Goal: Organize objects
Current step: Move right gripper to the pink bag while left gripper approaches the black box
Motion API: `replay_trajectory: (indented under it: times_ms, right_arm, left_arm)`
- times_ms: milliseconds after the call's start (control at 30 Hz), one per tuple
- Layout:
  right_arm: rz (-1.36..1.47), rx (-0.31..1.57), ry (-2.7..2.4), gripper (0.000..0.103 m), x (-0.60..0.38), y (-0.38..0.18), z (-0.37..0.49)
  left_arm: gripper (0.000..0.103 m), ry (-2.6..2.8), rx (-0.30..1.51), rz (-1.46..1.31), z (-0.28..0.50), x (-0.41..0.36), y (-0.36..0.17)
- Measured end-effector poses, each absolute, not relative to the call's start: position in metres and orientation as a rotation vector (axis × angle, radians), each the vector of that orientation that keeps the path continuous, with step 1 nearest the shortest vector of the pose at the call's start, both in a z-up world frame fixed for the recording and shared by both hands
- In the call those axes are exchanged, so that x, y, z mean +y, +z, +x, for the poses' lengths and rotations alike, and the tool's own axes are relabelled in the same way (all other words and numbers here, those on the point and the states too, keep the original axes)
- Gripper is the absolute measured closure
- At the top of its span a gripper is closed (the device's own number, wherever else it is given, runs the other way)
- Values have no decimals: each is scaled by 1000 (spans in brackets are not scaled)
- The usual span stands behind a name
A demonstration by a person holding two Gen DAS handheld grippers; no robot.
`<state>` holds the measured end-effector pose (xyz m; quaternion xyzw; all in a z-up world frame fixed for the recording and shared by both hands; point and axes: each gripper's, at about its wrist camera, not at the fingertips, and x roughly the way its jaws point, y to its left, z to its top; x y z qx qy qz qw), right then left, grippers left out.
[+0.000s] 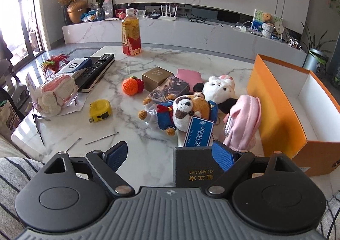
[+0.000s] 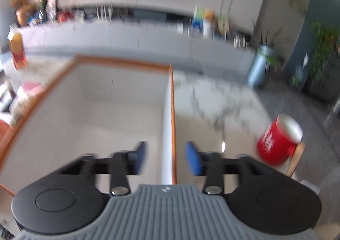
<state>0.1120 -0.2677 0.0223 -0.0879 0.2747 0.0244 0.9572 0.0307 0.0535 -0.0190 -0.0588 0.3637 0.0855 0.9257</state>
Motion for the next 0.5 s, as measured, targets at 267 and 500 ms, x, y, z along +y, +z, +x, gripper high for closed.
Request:
replay_trajectory:
  times_ms: [267, 500]
  right_arm:
    - [3, 603, 532, 23, -153, 59, 73]
    - [12, 905, 454, 76, -94, 7, 109]
  left_arm:
    - [1, 168, 814, -150, 38, 76, -25]
    - [1, 138, 838, -157, 37, 80, -28]
